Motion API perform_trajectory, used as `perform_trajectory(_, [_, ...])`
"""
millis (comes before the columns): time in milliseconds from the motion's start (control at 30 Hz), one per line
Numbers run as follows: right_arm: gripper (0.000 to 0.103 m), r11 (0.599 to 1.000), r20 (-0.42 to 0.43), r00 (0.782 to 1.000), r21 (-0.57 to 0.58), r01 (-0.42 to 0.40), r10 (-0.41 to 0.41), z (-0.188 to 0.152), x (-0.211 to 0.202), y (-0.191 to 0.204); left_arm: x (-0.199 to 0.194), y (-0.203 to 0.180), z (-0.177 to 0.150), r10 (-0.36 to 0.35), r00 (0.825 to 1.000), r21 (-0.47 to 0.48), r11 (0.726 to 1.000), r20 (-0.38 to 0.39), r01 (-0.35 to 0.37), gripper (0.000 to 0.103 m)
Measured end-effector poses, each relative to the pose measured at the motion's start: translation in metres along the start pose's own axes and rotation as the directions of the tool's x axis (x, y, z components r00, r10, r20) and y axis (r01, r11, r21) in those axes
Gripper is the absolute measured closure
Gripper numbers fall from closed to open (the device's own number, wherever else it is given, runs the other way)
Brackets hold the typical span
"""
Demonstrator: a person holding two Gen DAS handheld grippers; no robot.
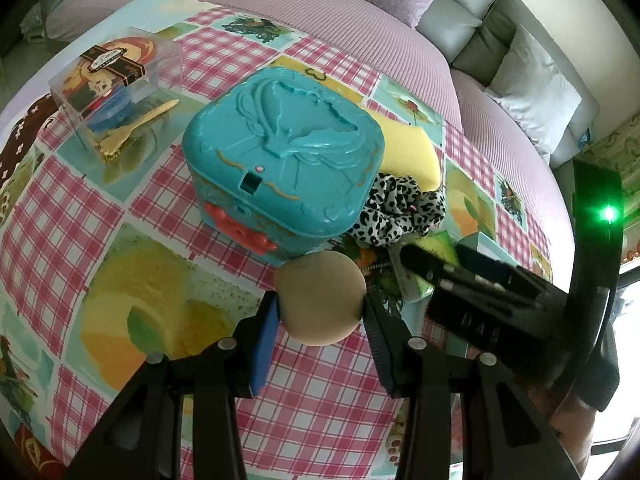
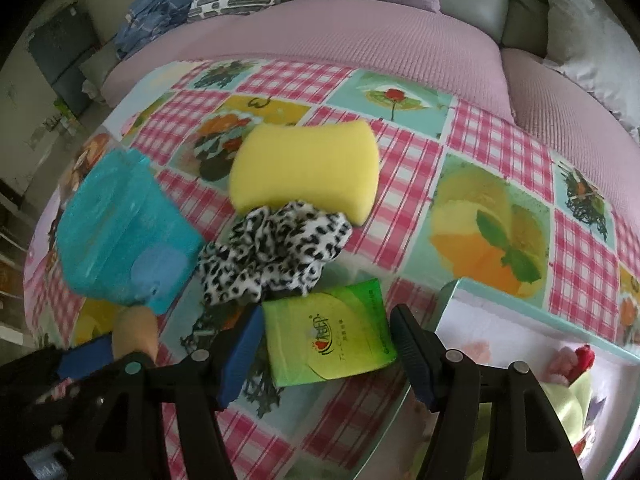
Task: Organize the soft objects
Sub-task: 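Grasp the beige round sponge with the left tool while the right tool grasps the green tissue pack, then lift the beige sponge and tissue pack and carry both over the tray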
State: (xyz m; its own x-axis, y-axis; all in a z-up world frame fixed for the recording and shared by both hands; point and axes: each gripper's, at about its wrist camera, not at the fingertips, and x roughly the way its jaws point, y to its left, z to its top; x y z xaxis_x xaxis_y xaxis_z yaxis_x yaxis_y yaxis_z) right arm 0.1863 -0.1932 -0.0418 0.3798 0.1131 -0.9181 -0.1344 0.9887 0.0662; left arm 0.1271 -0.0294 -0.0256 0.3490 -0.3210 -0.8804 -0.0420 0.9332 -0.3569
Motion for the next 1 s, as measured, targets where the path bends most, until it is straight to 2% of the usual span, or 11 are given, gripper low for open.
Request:
perform_trajectory(133, [0.034,0.999,-0.014,1.0,-0.037,0.019,-0.02,-0.009,-0.002,0.008,0.0,0.0,0.0,0.0,1.0,0.0,1.0,-0.001,0.0,0.059])
perform_trajectory(300, [0.036,0.993,-0.031,0.996,-0.08,0.085,-0.088,-0.016,-0.002,0.018,0.001,0.0,0.0,-0.003,1.0,-0.002,1.0,-0.002,0.003,0.059])
perform_trajectory(533, [0.037,0.995,-0.021,0.996,-0.047,0.091,-0.092,-0.023,-0.007,0.018,0.001,-0.001,0.0,-0.012,1.0,-0.004,1.0,-0.003,0.012,0.059])
perform_trajectory(733, [0.037,0.995,0.017,0.997,0.074,0.069,-0.07,-0.033,-0.025,0.013,-0.002,0.002,0.0,-0.032,0.999,-0.002,0.999,-0.003,0.032,0.059])
perform_trajectory(1000, [0.037,0.965,0.091,0.994,0.261,0.036,-0.062,-0.045,-0.057,0.001,-0.014,-0.01,-0.001,-0.053,0.998,0.044,0.998,0.031,0.052,0.059])
